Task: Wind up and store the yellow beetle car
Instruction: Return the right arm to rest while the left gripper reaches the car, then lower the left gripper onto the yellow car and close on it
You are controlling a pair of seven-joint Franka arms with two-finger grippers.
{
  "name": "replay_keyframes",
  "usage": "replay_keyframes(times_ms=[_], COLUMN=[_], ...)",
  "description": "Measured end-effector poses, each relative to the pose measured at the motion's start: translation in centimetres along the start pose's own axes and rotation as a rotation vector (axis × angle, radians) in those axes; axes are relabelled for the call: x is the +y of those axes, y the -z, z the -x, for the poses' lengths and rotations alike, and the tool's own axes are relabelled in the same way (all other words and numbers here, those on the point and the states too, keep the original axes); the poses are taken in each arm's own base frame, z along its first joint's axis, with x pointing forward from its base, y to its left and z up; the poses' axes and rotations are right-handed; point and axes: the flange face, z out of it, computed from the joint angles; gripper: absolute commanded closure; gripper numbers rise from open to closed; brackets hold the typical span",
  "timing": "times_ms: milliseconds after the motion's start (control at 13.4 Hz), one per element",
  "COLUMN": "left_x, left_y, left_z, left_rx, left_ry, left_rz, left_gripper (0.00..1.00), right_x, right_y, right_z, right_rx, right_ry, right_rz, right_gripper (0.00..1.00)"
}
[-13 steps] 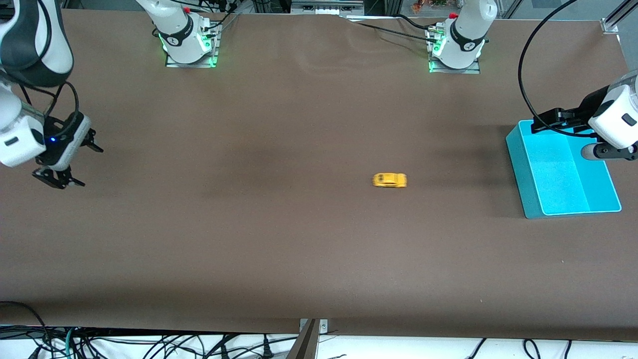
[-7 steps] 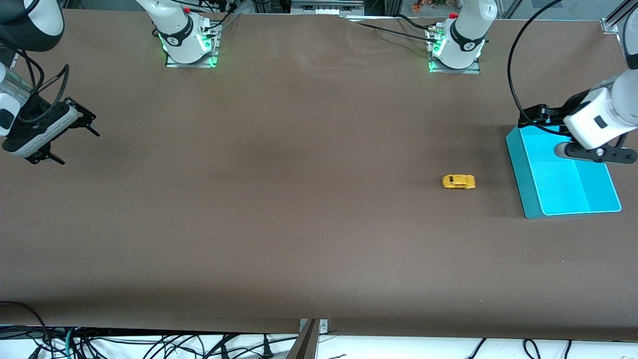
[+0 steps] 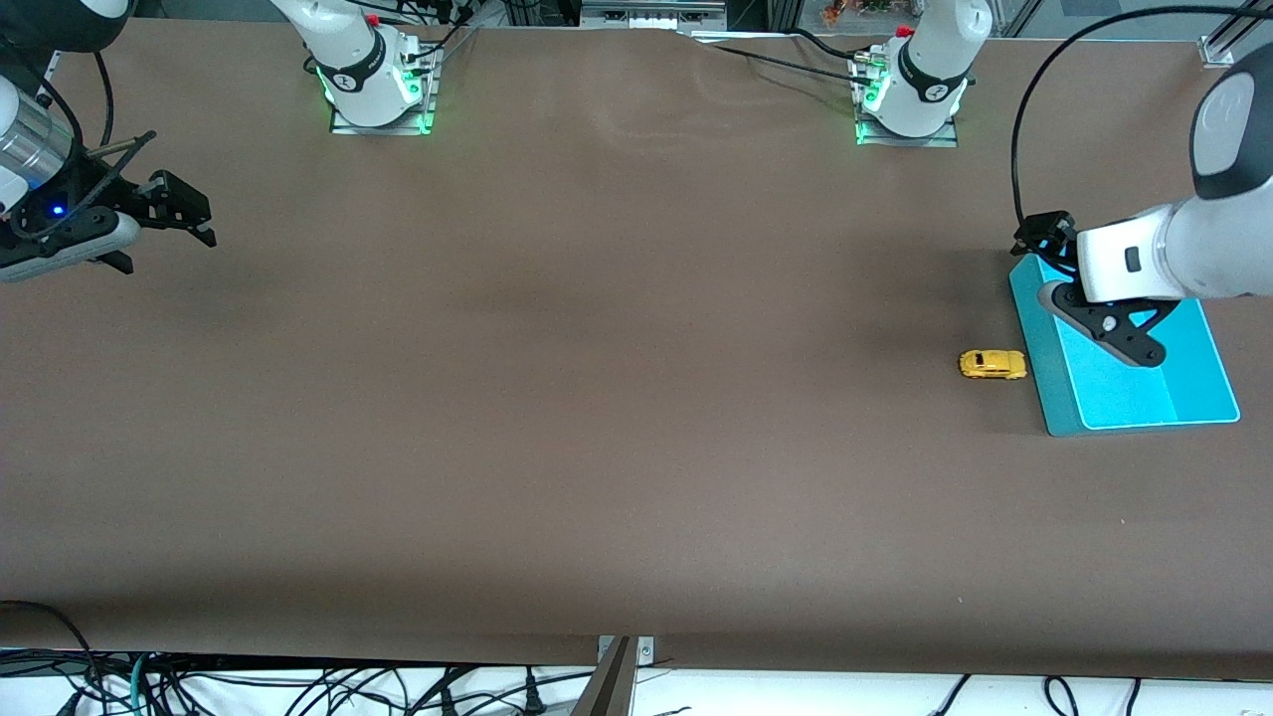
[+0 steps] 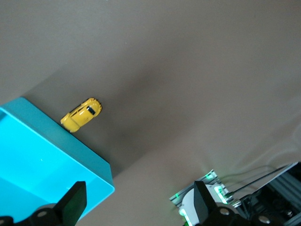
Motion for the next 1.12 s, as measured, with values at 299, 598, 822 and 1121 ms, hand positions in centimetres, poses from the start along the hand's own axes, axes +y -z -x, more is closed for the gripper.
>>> replay_keyframes(times_ms=[299, 598, 822, 1121], left_x=[-4.0, -5.6, -6.7, -8.2], left_y=[-2.1, -7.4, -12.1, -15.3], left_z=[-0.8, -2.7, -3.9, -4.1], left_rx=[0.063, 0.094, 0.079, 0.02], left_ry=[-0.251, -0.424, -0.541, -0.631], left_rz=[-0.049, -0.112, -0.144, -0.149], left_gripper=[0.0, 0.0, 0.0, 0.0], right_x=[0.0, -0.1, -0.2, -0.1], right_y=[0.4, 0.3, 0.3, 0.3], right_z=[0.3, 0.2, 0.2, 0.2], right_rx=[-0.013, -0.015, -0.015, -0.016], right_ry=[-0.091, -0.091, -0.09, -0.09], right_rz=[-0.006, -0.007, -0.007, -0.008], right_gripper=[0.0, 0.0, 0.0, 0.0])
